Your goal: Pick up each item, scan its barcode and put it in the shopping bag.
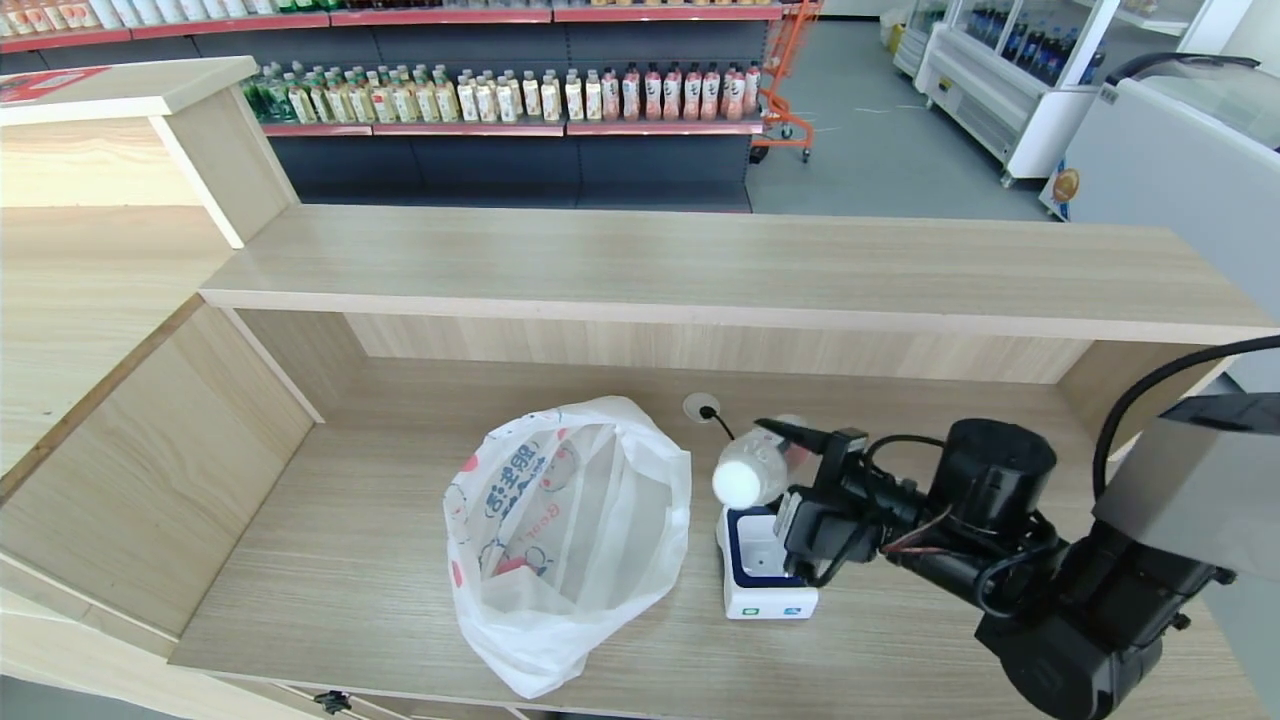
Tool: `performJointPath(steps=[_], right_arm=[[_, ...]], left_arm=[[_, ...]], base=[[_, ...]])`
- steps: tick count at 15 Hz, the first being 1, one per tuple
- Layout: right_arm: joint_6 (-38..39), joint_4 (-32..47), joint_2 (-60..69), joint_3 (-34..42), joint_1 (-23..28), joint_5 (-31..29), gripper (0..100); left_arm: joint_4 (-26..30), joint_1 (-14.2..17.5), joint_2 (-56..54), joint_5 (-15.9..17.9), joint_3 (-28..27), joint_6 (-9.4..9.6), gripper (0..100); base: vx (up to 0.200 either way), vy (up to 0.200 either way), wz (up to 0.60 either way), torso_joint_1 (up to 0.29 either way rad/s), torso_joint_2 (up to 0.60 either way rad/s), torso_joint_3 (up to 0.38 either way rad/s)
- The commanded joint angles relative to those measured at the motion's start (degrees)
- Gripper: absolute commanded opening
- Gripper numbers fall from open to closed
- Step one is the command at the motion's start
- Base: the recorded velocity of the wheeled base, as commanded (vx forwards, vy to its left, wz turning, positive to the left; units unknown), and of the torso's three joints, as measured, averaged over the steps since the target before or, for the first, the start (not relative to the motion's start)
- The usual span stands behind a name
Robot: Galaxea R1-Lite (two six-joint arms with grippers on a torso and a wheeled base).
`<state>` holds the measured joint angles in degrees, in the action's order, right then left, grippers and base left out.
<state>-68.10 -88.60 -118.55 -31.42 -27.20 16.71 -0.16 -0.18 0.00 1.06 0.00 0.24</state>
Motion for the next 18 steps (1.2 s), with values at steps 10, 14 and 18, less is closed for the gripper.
performJointPath(steps=[10,14,18], right_arm=[[61.15,32.0,26.88,-3.21,-6.29,-16.8,0],[61.5,31.3,21.96,-3.92,-9.98,-15.22,0],[60.45,25.58,16.42,-4.27,-14.2,-16.1,0]], left_arm=[[-0.02,0.01,0.09,-0.01,0.0,-0.07,100],[-0.02,0.01,0.09,-0.01,0.0,-0.16,100],[-0.02,0.01,0.09,-0.01,0.0,-0.16,100]], base=[[0.0,0.0,0.0,0.0,0.0,0.0],[0.0,0.05,0.0,0.001,0.0,0.001],[0.0,0.2,0.0,0.007,0.0,0.005]])
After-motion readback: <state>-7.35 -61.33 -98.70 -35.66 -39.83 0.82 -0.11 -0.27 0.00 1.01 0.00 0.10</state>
